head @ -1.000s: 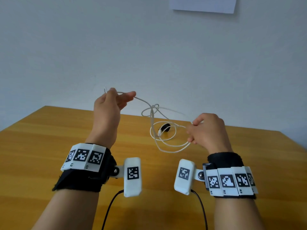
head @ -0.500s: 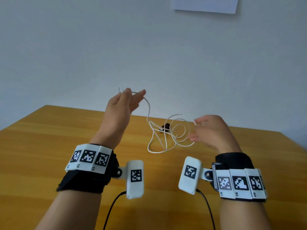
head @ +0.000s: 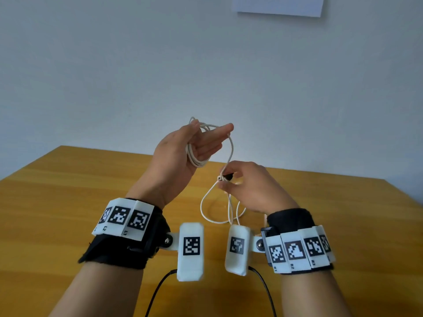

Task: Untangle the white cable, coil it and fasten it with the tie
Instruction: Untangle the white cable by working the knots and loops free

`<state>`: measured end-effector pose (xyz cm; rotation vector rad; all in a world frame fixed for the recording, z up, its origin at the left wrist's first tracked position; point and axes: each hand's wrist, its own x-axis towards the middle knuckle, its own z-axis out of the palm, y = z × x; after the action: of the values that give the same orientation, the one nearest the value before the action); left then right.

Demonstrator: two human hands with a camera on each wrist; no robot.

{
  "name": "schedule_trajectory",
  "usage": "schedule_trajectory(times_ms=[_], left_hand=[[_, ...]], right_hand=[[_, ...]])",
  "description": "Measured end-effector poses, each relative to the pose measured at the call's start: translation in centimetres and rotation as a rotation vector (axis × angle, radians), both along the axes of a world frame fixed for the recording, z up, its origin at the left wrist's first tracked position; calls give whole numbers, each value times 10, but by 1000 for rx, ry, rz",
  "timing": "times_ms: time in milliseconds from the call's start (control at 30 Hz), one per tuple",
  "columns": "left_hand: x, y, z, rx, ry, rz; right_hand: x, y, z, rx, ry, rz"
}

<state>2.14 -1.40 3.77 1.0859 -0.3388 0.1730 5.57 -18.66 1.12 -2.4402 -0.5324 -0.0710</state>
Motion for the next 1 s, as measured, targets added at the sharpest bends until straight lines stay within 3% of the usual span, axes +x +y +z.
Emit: schedule_trajectory(times_ms=[233,400,667,800,933,1000], left_hand=[[-5,6,8,-193,-68,77],[1,20,6,-320,-112,359],[9,45,-5,-243,36,767],[11,39,-8,-139,48,724],[13,25,-8,-83,40,604],[12,19,-7,-78,23,538]], right_hand=[[10,-13,-8,6,-39,-142],[23,-33,-16,115,-15,-414],[25,-53,-19,-17,205,-658],[22,-54,-16,-42,236,-627],[14,-47,-4,-77,312,-485],[10,-43,4,-81,267,-425]])
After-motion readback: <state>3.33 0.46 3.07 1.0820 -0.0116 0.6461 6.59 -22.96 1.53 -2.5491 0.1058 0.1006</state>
